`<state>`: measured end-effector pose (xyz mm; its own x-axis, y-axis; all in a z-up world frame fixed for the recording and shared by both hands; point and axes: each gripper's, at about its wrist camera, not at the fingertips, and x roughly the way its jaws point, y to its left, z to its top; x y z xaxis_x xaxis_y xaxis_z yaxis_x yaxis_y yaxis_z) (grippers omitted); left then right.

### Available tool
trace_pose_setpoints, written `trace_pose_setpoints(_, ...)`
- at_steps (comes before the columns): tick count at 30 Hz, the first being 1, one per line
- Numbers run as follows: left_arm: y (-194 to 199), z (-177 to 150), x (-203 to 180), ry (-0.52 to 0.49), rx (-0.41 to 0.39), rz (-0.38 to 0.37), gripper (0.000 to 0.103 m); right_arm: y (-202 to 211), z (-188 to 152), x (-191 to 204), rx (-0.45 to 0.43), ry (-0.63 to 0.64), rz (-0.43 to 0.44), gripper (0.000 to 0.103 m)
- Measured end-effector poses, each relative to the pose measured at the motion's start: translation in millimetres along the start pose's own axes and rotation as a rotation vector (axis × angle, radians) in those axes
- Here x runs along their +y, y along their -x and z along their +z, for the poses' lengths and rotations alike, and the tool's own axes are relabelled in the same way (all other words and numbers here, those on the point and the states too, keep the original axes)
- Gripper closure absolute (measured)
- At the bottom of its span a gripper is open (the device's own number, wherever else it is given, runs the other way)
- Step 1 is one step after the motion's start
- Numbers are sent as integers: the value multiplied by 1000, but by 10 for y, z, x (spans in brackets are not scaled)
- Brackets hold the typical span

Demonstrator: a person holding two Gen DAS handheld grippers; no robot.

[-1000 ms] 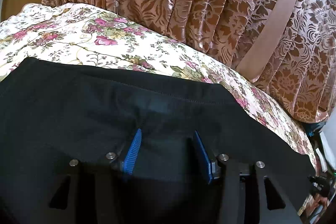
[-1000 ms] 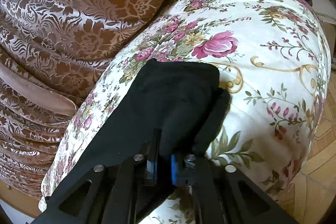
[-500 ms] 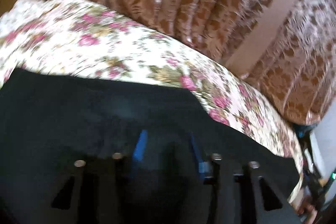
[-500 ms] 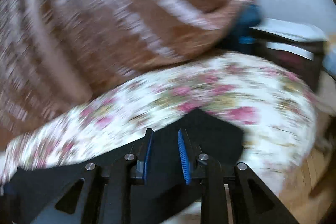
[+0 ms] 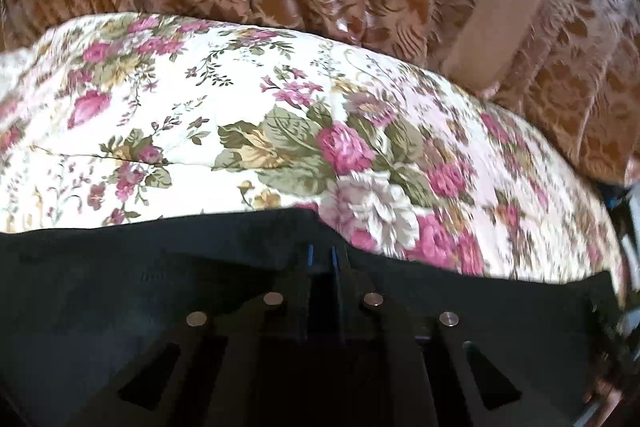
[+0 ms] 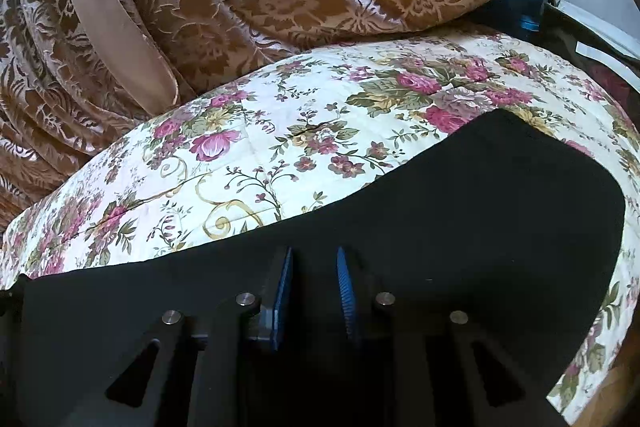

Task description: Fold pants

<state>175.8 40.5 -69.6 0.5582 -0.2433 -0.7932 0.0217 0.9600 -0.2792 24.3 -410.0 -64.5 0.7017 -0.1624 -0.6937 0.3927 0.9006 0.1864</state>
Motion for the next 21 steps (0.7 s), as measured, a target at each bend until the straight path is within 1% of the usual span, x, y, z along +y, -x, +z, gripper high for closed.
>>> trace_pose_setpoints(4, -121, 28, 142, 21, -58, -27, 93, -10, -21, 7, -13, 2, 5, 79)
trace_pose_setpoints(6, -155, 16, 200, 50, -74, -55, 93, -24, -25, 10, -19, 5, 14, 78)
trace_pose_setpoints(11, -152, 4, 191, 47, -86, -56, 93, -61, -18, -62, -25, -27, 60, 78)
trace_pose_setpoints(14, -131, -8, 266, 78, -94, -101, 93, -59, -15, -58, -24, -27, 61, 78)
trace_pose_setpoints(16, -66, -52, 349, 123, -111, -163, 93, -27, -15, -77, -24, -48, 70, 78)
trace_pose_setpoints(17, -10, -91, 417, 157, -126, -201, 92, 9, -18, -106, -28, -70, 75, 78)
trace_pose_setpoints(19, 113, -162, 542, 219, -151, -230, 87, 139, -35, -219, -59, -134, 85, 78)
trace_pose_setpoints(21, 237, -237, 636, 256, -173, -234, 73, 275, -70, -373, -90, -184, 63, 78)
